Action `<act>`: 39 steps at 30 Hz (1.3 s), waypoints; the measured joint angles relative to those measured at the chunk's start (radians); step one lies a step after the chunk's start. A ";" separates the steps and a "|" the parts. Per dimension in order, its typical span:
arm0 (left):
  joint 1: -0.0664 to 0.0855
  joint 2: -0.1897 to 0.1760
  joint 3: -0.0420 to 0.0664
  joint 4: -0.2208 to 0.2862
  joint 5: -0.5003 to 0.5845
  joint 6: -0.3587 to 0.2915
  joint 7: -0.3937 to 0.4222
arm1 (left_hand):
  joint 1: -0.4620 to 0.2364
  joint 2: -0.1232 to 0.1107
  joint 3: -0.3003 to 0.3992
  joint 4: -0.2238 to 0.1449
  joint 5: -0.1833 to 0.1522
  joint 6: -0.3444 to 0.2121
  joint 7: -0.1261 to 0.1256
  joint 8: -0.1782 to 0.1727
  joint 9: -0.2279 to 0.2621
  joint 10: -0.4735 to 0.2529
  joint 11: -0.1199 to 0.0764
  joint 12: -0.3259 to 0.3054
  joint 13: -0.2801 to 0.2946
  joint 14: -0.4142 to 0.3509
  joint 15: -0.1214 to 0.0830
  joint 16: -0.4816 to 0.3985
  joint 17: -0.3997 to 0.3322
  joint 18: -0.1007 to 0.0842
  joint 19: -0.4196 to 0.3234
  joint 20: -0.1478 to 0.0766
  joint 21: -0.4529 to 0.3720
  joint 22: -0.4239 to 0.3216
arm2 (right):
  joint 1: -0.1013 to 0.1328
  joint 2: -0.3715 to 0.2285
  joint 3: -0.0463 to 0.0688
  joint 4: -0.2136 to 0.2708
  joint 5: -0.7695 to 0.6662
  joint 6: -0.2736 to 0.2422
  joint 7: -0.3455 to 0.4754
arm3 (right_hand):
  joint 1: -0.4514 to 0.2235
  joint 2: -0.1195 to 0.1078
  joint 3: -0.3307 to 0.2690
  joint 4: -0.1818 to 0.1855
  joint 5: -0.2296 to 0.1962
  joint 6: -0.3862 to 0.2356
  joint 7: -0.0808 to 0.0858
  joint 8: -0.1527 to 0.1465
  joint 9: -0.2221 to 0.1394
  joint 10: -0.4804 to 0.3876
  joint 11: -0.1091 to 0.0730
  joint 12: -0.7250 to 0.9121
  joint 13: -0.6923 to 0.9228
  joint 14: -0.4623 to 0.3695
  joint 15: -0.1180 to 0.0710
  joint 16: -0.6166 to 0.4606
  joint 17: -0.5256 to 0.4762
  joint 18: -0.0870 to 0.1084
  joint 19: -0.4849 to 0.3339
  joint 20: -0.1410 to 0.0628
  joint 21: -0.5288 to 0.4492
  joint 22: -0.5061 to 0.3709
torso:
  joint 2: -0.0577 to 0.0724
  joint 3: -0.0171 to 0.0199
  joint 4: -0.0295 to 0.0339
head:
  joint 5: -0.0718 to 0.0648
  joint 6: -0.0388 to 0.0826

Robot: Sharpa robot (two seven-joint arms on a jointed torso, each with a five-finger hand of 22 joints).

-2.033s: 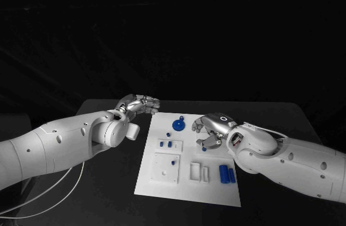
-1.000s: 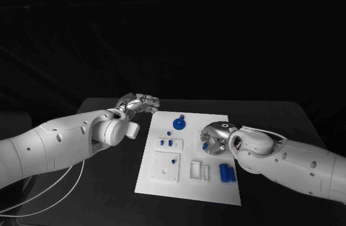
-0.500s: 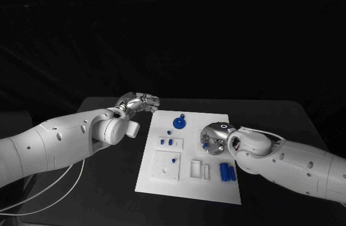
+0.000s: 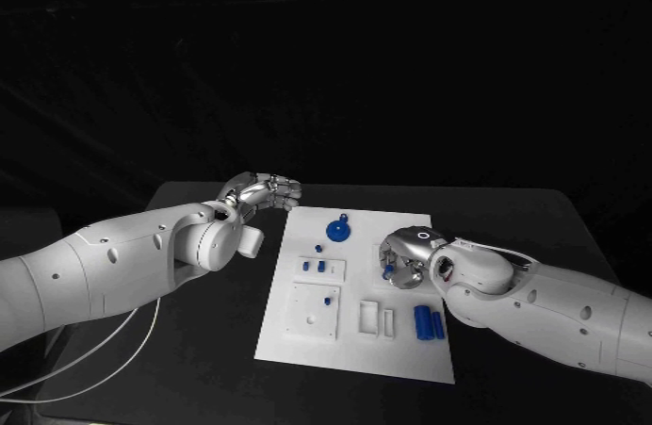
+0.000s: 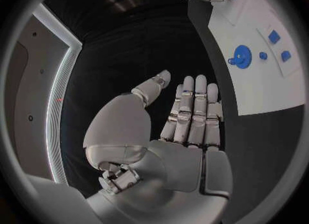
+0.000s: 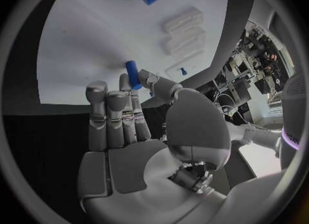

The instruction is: Assemble the parts on the task board

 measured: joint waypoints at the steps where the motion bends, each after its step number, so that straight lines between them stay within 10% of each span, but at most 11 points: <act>1: 0.000 0.000 0.000 0.000 0.000 0.000 0.000 | 0.000 0.000 0.000 0.000 0.000 0.000 0.000 0.000 0.000 0.000 0.000 0.000 0.000 0.000 0.000 0.000 0.000 0.000 0.000 0.000 0.000 0.000 | 0.000 -0.001 0.000 0.002 -0.002 -0.006 -0.001 | 0.000 0.000 0.003 -0.003 0.000 0.002 -0.002 0.000 0.001 0.000 0.000 0.002 0.000 0.000 0.000 0.000 0.000 0.000 0.001 -0.001 0.001 0.000 | 0.000 0.0000 0.0000 | 0.000 0.000; 7: 0.000 0.002 0.000 -0.006 0.000 0.000 0.000 | 0.000 0.000 0.000 0.000 0.000 0.000 0.000 0.000 -0.001 0.000 0.000 0.000 0.000 0.000 0.000 -0.004 0.001 0.000 0.000 0.000 0.000 0.000 | -0.001 -0.013 0.003 0.022 -0.009 -0.041 -0.002 | 0.000 0.000 0.013 -0.004 -0.001 0.007 0.000 0.005 0.003 0.005 -0.005 0.003 0.007 0.006 -0.006 0.000 -0.001 0.000 0.006 -0.006 0.001 0.000 | 0.000 -0.0002 0.0001 | 0.001 0.001; 18: 0.000 0.005 0.000 -0.013 0.000 0.000 0.000 | 0.000 0.000 0.000 0.000 0.000 0.000 0.000 0.000 -0.001 0.000 0.000 0.000 -0.001 0.000 0.000 -0.004 0.002 0.000 0.000 0.000 0.000 0.001 | 0.000 -0.032 0.047 0.093 -0.009 -0.080 0.000 | 0.000 0.000 0.018 -0.004 -0.001 0.010 -0.003 0.005 0.008 0.009 -0.009 0.003 0.019 0.006 -0.006 0.000 -0.002 0.000 0.006 -0.006 0.005 0.000 | -0.001 -0.0012 -0.0005 | 0.004 0.004; 29: 0.000 0.010 0.000 -0.019 0.000 -0.001 0.001 | 0.000 0.000 0.000 0.000 0.000 0.000 0.000 0.000 -0.001 0.000 0.000 0.000 -0.001 0.000 0.000 -0.004 0.003 0.000 0.000 0.000 0.000 0.001 | -0.001 0.045 0.043 0.130 0.012 -0.085 0.011 | 0.000 0.000 0.021 -0.001 -0.004 0.010 -0.003 0.004 0.008 0.008 -0.009 0.003 0.020 0.006 -0.006 0.000 -0.002 0.000 0.008 -0.008 0.005 0.000 | 0.000 -0.0014 -0.0005 | 0.012 0.002; 39: 0.000 0.023 0.000 -0.026 0.001 -0.001 0.002 | 0.000 0.000 0.000 0.000 0.000 0.000 0.000 0.000 -0.001 0.000 0.000 0.000 -0.001 0.000 0.000 -0.008 0.005 0.000 0.000 0.000 0.000 0.002 | -0.006 0.138 0.005 0.131 0.014 -0.083 0.021 | 0.000 -0.001 0.023 -0.004 -0.006 0.010 -0.003 0.003 0.007 0.010 -0.011 0.002 0.021 0.006 -0.006 0.000 -0.003 0.000 0.011 -0.008 0.005 0.000 | 0.000 -0.0026 0.0019 | 0.016 0.002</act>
